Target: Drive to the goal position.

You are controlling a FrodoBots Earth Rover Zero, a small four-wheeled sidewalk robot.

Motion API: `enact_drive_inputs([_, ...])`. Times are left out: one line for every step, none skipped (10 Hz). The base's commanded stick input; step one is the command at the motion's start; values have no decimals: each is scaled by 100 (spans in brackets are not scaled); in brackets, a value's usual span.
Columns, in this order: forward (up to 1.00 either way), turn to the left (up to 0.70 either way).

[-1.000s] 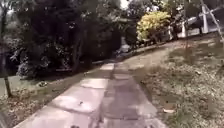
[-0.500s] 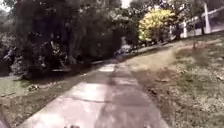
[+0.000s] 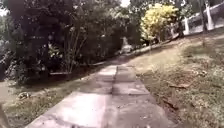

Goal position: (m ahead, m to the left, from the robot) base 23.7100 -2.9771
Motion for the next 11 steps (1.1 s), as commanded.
enact_drive_inputs([95, -5])
enact_drive_inputs([95, 0])
enact_drive_inputs([95, 0])
enact_drive_inputs([95, 0])
enact_drive_inputs([95, 0])
enact_drive_inputs([95, 0])
enact_drive_inputs([95, 0])
enact_drive_inputs([95, 0])
enact_drive_inputs([95, 0])
enact_drive_inputs([95, 0])
enact_drive_inputs([95, 0])
